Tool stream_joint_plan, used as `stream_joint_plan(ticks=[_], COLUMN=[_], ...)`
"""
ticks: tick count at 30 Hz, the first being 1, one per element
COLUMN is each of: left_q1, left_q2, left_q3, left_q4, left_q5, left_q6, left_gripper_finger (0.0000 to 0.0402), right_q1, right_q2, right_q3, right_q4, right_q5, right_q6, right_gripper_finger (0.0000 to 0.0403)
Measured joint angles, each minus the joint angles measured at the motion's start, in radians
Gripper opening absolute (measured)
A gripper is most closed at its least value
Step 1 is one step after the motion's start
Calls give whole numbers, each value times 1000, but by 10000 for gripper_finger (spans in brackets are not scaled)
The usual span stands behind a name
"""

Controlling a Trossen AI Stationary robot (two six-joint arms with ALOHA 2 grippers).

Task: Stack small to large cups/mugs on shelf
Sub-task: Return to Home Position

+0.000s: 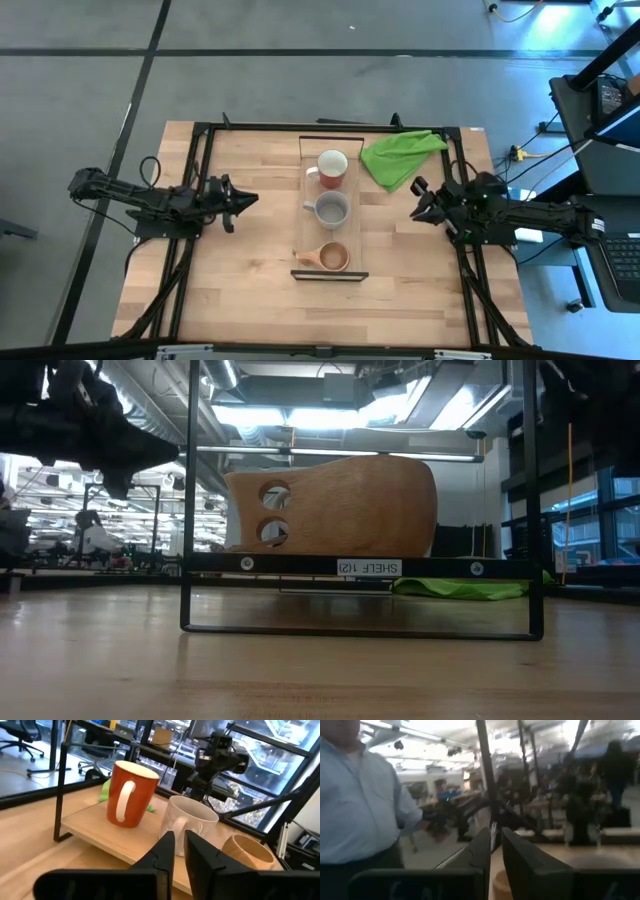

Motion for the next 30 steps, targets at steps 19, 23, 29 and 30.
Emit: stream_joint_plan(ticks=[19,23,29,30], left_q1=[0,0,0,0], left_q2=[12,12,12,12], left_q3=[2,2,2,2], left_q4=[-174,-175,-175,-175], left_q5=[-48,-49,-49,-49], left_q6=[114,114,114,114], left_gripper_finger=[35,35,35,35], right_q1=[0,0,0,0], right_q2=[0,0,0,0], right_q3=[0,0,0,0], right_q4=[-340,-339,-339,-339], right_q5=[253,253,252,252], right_q6=[-75,-75,-75,-75], right_gripper_finger=[49,49,49,49])
